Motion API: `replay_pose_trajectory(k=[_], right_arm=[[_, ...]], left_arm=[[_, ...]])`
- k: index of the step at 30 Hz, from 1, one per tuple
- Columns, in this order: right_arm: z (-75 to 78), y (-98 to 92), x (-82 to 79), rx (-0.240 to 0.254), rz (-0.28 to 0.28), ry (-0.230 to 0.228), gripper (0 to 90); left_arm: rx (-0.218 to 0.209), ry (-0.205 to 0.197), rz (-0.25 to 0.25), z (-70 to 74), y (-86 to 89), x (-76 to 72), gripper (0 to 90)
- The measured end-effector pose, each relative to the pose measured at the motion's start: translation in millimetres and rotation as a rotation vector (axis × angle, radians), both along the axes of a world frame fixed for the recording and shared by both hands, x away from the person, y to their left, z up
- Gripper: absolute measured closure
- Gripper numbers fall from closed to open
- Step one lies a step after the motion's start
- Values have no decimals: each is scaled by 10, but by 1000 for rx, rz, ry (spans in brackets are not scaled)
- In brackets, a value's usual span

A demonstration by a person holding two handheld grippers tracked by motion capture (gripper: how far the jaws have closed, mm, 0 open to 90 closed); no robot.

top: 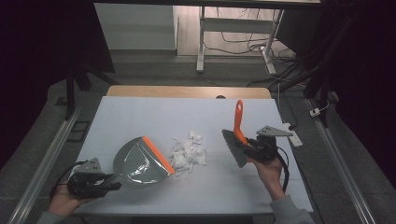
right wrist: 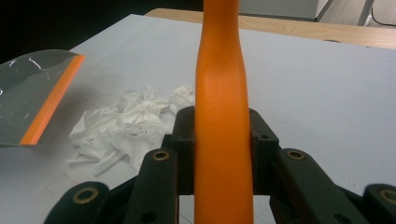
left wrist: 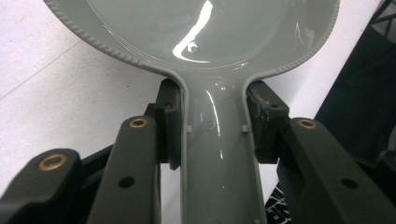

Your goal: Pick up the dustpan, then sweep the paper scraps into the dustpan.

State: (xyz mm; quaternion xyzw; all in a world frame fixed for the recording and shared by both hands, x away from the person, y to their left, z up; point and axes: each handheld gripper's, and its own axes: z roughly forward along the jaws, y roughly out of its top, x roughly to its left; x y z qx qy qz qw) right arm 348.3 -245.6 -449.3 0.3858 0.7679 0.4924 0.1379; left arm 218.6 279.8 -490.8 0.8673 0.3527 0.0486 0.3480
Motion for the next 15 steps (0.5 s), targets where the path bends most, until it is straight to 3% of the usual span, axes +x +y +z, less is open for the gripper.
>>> replay_pose_trajectory(k=[15], right_arm=[[32,195,167,-12,20,-12,702]], left_arm=[[5,12,-7,-25,6,-49,614]])
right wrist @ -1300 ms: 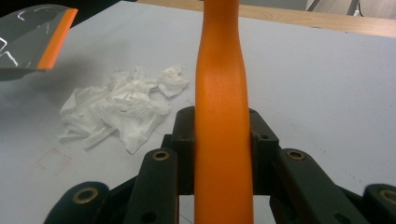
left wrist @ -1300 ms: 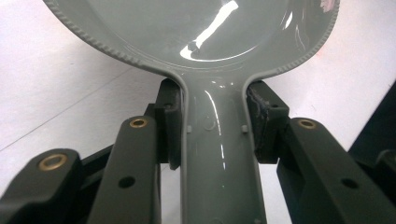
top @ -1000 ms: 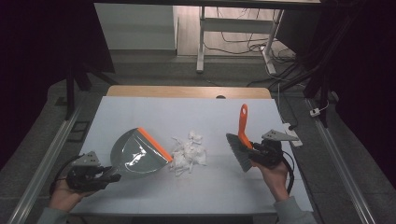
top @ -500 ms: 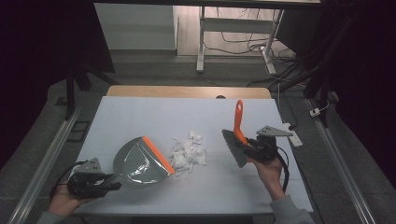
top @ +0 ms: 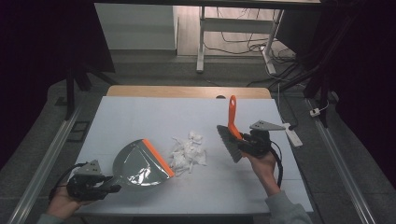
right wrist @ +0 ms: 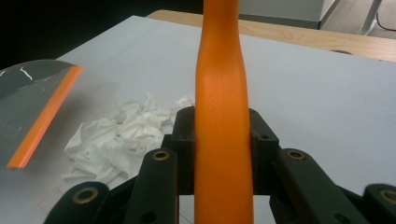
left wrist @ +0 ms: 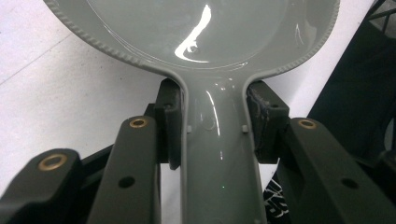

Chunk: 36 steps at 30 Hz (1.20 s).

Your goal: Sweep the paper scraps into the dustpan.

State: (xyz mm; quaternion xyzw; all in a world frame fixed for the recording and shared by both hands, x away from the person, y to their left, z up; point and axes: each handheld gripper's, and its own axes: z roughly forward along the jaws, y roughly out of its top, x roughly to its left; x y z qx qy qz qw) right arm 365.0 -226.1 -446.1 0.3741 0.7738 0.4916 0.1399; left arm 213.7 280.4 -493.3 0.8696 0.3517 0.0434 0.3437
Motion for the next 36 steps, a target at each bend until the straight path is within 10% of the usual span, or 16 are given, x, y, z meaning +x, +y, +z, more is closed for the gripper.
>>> replay_pose_trajectory(k=[36], right_arm=[[-234,723,778,-106,-49,109,703]], left_arm=[[52,63,-102,-125,-106,22,613]])
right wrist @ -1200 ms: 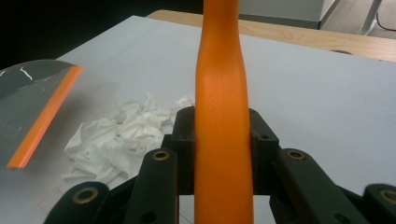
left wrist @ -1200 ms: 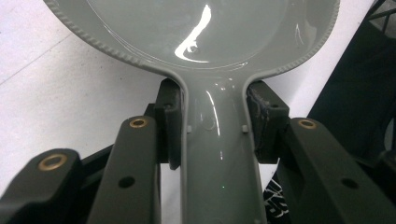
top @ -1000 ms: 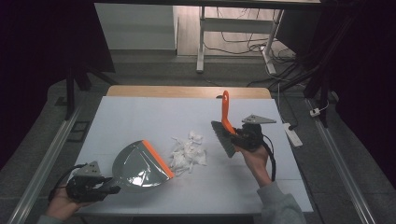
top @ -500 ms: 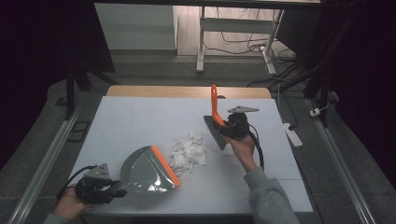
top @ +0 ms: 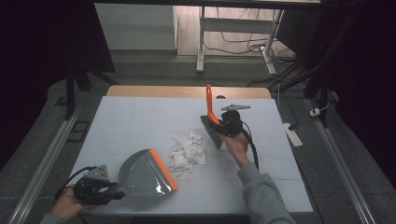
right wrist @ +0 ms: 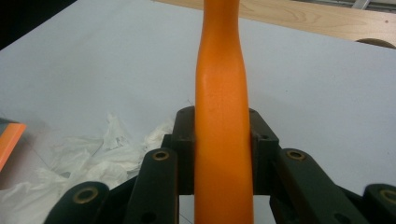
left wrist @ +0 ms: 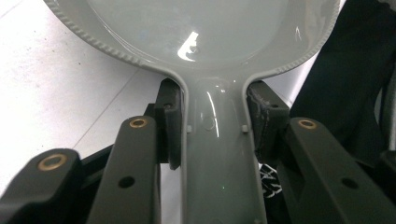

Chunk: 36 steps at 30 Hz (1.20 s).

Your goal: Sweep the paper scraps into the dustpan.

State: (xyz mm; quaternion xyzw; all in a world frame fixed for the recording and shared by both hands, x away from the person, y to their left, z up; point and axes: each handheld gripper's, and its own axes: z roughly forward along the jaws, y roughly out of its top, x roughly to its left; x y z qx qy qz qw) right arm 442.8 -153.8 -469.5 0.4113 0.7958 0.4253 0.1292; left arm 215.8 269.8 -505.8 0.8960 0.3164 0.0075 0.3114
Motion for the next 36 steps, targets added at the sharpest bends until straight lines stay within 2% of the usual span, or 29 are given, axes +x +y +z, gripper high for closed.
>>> replay_pose_trajectory(k=[12,16,21,29,36], right_arm=[[-77,240,96,-48,19,18,703],[-90,310,136,-99,6,18,703],[-144,376,183,-129,16,26,704],[-204,495,182,-141,50,57,704],[-215,606,139,-138,87,61,705]], left_arm=[[-6,17,4,-38,-40,46,613],[-6,11,8,-44,-44,54,613],[-3,15,1,-50,-63,65,614],[-7,13,25,-53,-52,75,614],[1,20,34,-64,-66,85,613]])
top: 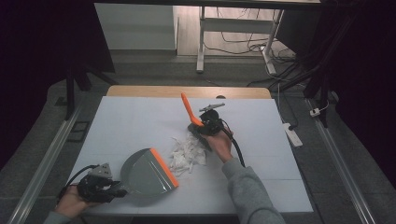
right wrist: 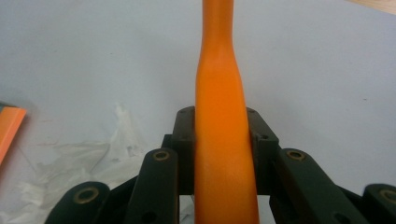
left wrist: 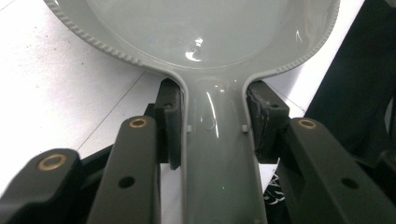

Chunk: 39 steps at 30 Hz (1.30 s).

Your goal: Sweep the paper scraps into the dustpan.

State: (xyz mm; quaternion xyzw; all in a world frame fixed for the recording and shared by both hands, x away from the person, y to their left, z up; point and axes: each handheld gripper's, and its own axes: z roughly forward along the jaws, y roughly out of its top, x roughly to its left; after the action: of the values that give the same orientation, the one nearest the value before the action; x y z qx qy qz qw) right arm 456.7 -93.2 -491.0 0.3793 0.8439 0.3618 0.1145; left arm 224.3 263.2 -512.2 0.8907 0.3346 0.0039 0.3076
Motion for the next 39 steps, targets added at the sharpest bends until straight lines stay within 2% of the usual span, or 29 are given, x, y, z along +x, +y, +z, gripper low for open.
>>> replay_pose_trajectory(k=[10,25,27,35,39], right_arm=[[8,124,-135,-29,54,5,705],[-5,339,-356,-17,148,18,704],[-9,391,-400,-4,174,28,704],[-24,615,-606,-13,270,21,704],[12,654,-672,2,301,19,704]], left_arm=[[5,13,-7,-33,-58,28,614],[4,16,1,-35,-89,64,613],[1,18,4,-37,-93,67,613],[-1,17,3,-43,-96,74,613],[-2,18,2,-44,-95,75,613]])
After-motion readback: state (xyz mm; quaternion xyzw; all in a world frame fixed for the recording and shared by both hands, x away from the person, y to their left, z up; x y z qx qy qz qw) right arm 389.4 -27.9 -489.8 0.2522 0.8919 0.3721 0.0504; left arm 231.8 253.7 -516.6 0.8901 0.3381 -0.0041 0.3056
